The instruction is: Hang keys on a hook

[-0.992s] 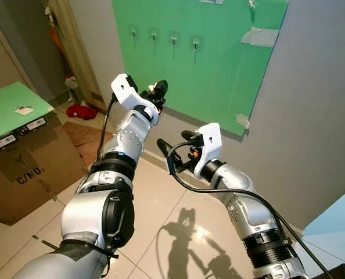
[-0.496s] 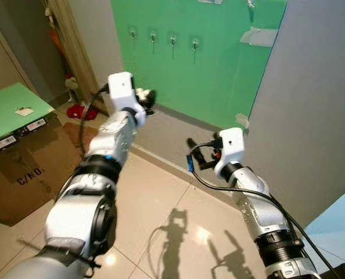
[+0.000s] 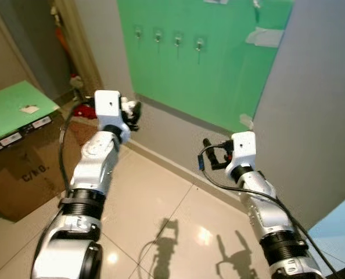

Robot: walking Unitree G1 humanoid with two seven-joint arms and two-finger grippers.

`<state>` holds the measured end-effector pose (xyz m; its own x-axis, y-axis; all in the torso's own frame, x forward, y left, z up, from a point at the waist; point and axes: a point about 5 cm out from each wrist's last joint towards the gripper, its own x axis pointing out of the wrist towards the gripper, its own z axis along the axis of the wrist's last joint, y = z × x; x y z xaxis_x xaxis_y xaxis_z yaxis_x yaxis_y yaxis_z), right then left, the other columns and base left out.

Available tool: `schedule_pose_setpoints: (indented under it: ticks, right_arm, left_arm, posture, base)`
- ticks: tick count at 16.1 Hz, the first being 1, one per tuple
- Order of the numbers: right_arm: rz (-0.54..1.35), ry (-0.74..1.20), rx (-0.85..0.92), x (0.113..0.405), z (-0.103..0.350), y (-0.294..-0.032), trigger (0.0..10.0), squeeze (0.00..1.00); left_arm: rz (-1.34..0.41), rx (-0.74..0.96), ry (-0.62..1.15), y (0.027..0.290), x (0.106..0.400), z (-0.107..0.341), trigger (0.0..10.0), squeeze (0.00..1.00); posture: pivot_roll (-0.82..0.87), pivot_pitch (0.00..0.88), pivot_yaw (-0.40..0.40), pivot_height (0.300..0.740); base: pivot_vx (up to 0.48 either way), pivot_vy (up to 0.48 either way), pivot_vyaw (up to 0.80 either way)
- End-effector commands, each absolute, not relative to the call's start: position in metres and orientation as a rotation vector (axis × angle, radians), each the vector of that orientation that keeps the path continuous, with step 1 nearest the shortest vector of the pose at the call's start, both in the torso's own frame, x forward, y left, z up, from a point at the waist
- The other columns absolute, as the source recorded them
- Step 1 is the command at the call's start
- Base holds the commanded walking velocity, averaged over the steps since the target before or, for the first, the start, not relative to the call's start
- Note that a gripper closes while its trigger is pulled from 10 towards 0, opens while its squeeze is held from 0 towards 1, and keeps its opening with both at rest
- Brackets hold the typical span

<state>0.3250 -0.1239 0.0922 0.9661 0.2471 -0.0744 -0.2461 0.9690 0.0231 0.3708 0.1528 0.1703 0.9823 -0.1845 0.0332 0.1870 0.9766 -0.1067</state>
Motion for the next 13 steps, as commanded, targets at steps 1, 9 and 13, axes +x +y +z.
schedule_pose_setpoints:
  ticks: [1, 9, 13]
  right_arm:
    - [0.258, 0.062, 0.025, 0.3272, 0.0952, -0.1203, 10.0, 0.00]
    - [0.255, 0.053, 0.047, 0.3248, 0.0927, -0.1185, 10.0, 0.00]
    - [0.240, 0.069, 0.028, 0.3209, 0.0872, -0.1226, 10.0, 0.00]
  left_arm:
    - [-0.194, -0.136, -0.023, 0.1552, 0.3695, 0.1730, 0.0, 0.00]
    - [-0.220, -0.095, -0.013, 0.1489, 0.3645, 0.1772, 0.0, 0.00]
    - [-0.208, -0.067, 0.002, 0.1506, 0.3640, 0.1757, 0.0, 0.00]
  posture:
    - [-0.08, 0.000, 0.050, 0.740]
    - [-0.09, 0.000, 0.063, 0.740]
    - [-0.09, 0.000, 0.071, 0.740]
  base:
    - [-0.311, 0.371, 0.00]
    - [-0.037, 0.445, -0.59]
    - [0.000, 0.000, 0.00]
